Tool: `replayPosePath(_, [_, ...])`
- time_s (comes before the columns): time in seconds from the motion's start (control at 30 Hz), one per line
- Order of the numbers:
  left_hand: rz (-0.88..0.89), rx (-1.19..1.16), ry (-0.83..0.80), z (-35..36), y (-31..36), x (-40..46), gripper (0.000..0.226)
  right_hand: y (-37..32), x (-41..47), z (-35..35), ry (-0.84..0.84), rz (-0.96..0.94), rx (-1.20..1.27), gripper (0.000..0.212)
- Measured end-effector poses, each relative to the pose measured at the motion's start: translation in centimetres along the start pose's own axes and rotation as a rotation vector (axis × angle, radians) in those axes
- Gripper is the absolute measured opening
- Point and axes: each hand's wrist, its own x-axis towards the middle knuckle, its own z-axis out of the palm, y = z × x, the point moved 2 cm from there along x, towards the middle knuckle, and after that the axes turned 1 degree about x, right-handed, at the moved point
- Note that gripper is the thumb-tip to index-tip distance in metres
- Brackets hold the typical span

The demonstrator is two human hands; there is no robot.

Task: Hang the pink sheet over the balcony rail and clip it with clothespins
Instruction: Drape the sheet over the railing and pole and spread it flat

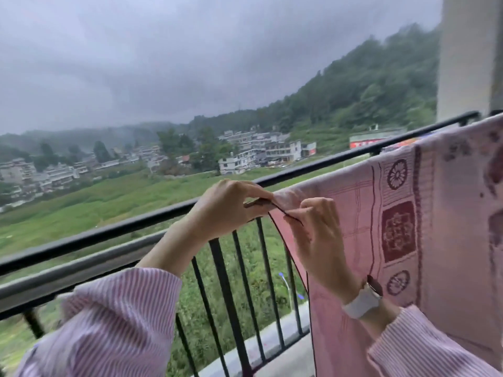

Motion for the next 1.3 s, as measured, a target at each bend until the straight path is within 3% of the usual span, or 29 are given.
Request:
replayPosePath(0.17, [0.13, 0.09, 0.183, -1.0, 0.1, -1.3, 0.021, -6.1, 2.0, -2.1, 0.007, 0.188, -0.117, 0.012])
replayPosePath(0.27, [0.14, -0.022, 0.222, -2.7, -0.4, -2.6, 0.022, -9.5, 3.1, -2.3, 0.005, 0.26, -0.196, 0.005])
replayPosePath(0.4, [0.193, -0.22, 0.035, -4.5, 0.2, -3.6, 0.036, -14.4, 5.0, -1.7, -0.021, 0.337, -0.152, 0.005])
replayPosePath(0.5, [0.203, -0.252, -0.084, -5.2, 0.7, -4.6, 0.03, -15.9, 6.3, -3.0, 0.064, 0.428, -0.134, 0.006])
replayPosePath(0.57, [0.229, -0.203, -0.02, -5.9, 1.2, -5.6, 0.022, -16.8, 6.7, -3.4, 0.052, 0.432, -0.14, 0.006])
replayPosePath(0.63, [0.262, -0.198, 0.181, -7.2, 1.2, -6.4, 0.028, -17.9, 6.7, -3.1, 0.016, 0.418, -0.112, 0.005])
replayPosePath(0.7, [0.25, -0.176, 0.325, -8.5, 0.2, -7.2, 0.019, -19.2, 5.7, -2.3, 0.005, 0.37, -0.103, 0.005])
replayPosePath(0.77, [0.257, -0.091, 0.377, -9.9, -1.4, -8.4, 0.016, -20.0, 4.3, -1.2, 0.002, 0.279, -0.162, 0.005])
replayPosePath(0.93, [0.175, 0.116, 0.358, -13.1, -6.3, -13.6, 0.017, -22.1, 1.6, 4.3, -0.113, 0.161, -0.259, 0.006])
replayPosePath(1.1, [0.033, 0.168, 0.26, -17.3, -10.7, -17.9, 0.021, -27.4, 2.3, 8.3, -0.198, 0.138, -0.185, 0.003])
replayPosePath(1.3, [0.026, 0.206, 0.253, -24.4, -15.4, -23.8, 0.02, -36.3, 4.3, 13.1, -0.201, 0.168, -0.045, 0.011])
